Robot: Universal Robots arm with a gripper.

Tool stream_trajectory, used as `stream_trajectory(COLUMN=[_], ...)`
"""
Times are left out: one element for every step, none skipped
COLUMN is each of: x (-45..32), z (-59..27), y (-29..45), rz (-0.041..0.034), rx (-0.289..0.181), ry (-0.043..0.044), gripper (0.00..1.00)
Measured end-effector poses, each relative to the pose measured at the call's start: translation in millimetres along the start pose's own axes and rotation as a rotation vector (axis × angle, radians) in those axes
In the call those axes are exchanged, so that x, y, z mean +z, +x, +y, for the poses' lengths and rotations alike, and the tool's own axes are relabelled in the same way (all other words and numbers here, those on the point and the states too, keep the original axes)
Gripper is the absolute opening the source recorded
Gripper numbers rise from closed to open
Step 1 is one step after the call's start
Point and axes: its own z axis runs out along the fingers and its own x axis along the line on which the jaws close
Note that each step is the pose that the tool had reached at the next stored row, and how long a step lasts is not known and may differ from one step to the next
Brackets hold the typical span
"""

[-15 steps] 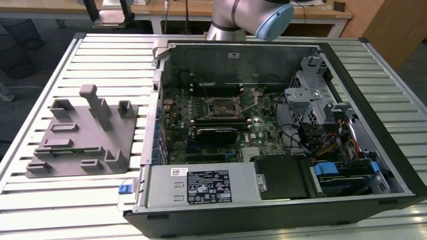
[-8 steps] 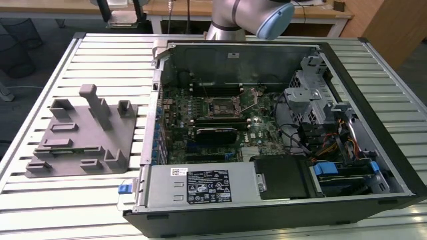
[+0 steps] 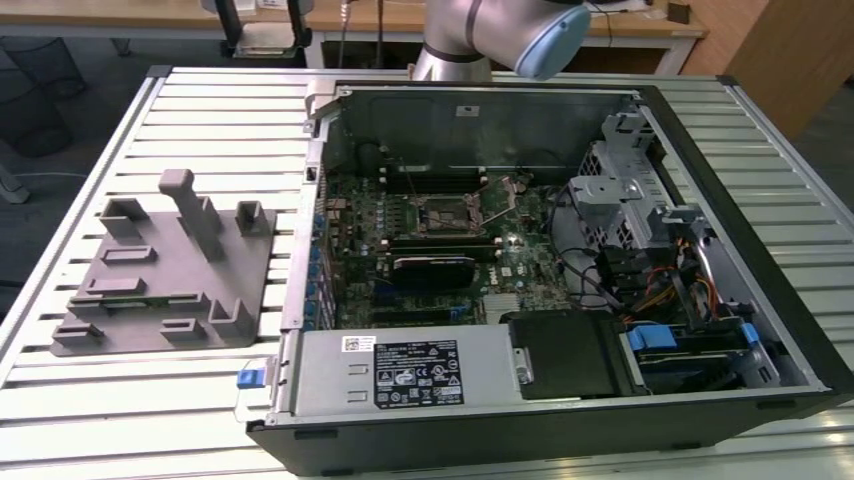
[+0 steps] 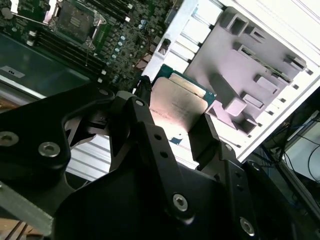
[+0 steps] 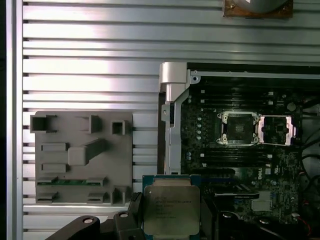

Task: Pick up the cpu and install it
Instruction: 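Pick up the cpu and move it towards the insertion slot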

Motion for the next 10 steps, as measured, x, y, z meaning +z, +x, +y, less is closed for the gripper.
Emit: stream_trajectory(x=[0.2, 0.5, 0.8, 1.0, 1.3, 1.6, 1.8, 2.1, 2.4, 2.7], z=[0.1, 0.2, 0.2, 0.4, 0.5, 0.6, 0.7, 0.9, 1.3, 1.7], y=[-2.8, -5.8, -8.5, -11.1, -13.7, -15.9, -17.9, -20.0, -22.4, -25.0], rz=[0.0001, 0.0001, 0.0001, 0.0001, 0.0001, 0.0001, 0.0001, 0.0001, 0.0001, 0.0001], rx=[0.000, 0.000, 0.000, 0.000, 0.000, 0.000, 0.000, 0.000, 0.000, 0.000], ry=[0.0001, 0.0001, 0.0001, 0.0001, 0.0001, 0.0000, 0.0001, 0.0001, 0.0001, 0.0001], gripper=[0.54, 0.54, 0.54, 0.54, 0.54, 0.54, 0.54, 0.54, 0.54, 0.54])
